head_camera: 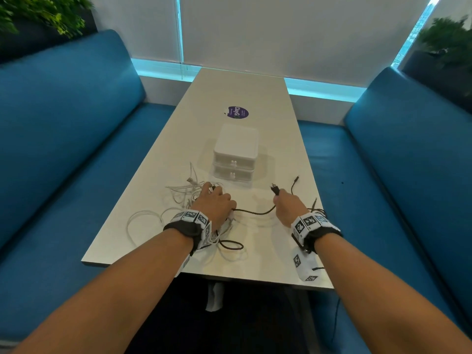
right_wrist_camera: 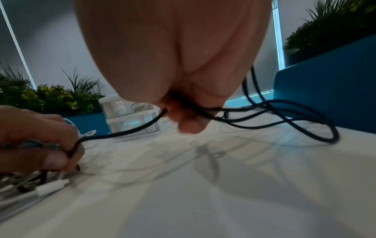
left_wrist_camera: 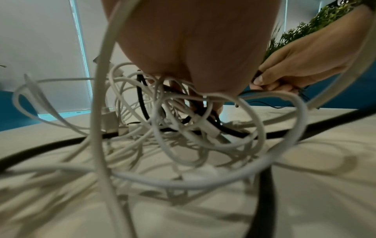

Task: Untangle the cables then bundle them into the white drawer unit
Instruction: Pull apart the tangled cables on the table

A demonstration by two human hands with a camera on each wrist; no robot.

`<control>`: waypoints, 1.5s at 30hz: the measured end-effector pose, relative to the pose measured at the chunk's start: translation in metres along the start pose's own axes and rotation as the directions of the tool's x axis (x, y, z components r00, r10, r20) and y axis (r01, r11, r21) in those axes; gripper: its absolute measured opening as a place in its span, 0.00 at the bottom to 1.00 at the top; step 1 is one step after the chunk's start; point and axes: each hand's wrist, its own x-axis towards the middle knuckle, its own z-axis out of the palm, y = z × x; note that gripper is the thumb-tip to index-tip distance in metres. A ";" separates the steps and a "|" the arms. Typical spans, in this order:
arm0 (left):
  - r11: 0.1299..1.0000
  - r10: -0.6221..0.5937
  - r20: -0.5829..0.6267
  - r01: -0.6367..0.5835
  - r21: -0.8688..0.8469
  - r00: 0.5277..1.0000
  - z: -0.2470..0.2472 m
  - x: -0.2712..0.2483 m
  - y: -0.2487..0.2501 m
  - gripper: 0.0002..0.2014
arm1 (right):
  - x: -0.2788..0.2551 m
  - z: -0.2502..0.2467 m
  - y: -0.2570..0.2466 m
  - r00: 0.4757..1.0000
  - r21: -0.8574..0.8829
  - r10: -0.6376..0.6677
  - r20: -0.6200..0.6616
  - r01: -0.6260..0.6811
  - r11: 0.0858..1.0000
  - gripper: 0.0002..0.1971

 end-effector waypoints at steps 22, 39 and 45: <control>0.990 0.025 -0.038 -0.019 0.140 0.999 0.000 -0.006 0.016 0.16 | -0.013 0.021 -0.053 0.931 -0.042 -0.342 0.125 0.350 0.936 0.16; 0.990 0.007 -0.009 -0.005 0.141 1.000 -0.007 -0.003 0.014 0.13 | -0.012 0.004 -0.009 0.998 -0.121 -0.043 0.039 0.047 0.992 0.16; 0.992 -0.014 0.030 0.010 0.122 0.999 -0.014 0.001 0.015 0.13 | -0.010 0.017 -0.049 0.981 0.200 -0.174 0.090 0.153 0.968 0.11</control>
